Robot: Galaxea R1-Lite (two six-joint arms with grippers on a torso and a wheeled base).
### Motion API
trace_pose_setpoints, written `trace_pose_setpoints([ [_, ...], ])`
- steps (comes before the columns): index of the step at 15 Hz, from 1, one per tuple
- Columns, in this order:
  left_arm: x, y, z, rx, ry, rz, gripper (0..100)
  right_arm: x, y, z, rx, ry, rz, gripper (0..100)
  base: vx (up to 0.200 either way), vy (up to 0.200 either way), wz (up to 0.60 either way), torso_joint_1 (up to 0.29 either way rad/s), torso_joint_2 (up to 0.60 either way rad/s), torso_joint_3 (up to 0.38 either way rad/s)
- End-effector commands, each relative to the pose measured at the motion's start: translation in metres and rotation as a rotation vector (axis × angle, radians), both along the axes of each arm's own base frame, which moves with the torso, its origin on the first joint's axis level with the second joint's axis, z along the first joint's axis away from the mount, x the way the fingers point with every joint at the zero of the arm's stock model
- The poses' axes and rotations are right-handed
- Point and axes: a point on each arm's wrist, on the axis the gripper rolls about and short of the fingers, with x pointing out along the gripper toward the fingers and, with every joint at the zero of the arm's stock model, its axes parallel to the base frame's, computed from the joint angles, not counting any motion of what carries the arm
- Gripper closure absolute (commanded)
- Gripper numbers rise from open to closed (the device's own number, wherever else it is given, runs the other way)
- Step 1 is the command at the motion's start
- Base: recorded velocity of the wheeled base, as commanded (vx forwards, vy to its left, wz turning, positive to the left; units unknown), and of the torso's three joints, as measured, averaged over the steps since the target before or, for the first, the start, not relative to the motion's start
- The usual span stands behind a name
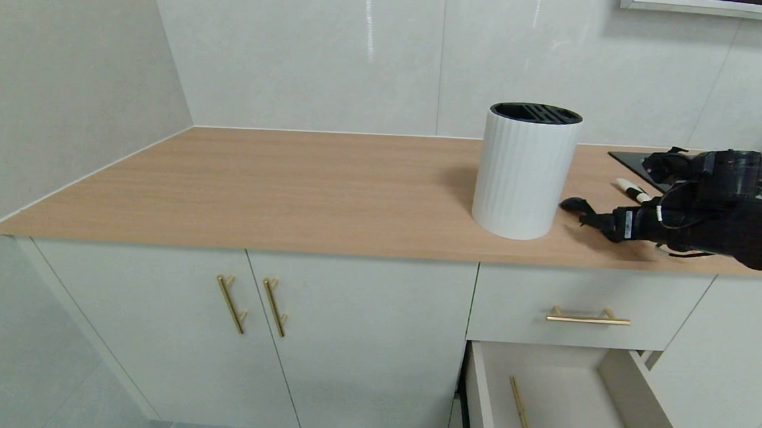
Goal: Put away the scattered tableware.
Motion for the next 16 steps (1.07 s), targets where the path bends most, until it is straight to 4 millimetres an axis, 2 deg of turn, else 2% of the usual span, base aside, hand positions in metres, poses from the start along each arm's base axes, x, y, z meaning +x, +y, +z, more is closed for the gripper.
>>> trace_pose_setpoints([
  [1, 0.0000, 0.0000, 0.0000, 0.000, -0.001, -0.001, 0, 0.0095, -0.0003, -0.0195, 0.000, 0.033, -0.002, 0, 0.000, 0.000, 0.00, 0.000, 0.00, 0.000],
  [7, 0.0000, 0.0000, 0.0000, 0.000, -0.001, 0.001, 0, 0.0155, -0.0016, -0.0217, -0.006, 0.029, -0.024, 0, 0.000, 0.000, 0.00, 0.000, 0.00, 0.000],
  [8, 0.0000, 0.0000, 0.0000, 0.000, -0.001, 0.001, 0, 0.0157, -0.0016, -0.0213, -0.006, 0.028, -0.024, 100, 0.000, 0.000, 0.00, 0.000, 0.00, 0.000],
  [16, 0.0000, 0.0000, 0.0000, 0.000, -0.001, -0.001, 0, 0.0171, -0.0017, -0.0241, -0.005, 0.034, -0.024, 100, 0.000, 0.000, 0.00, 0.000, 0.00, 0.000],
])
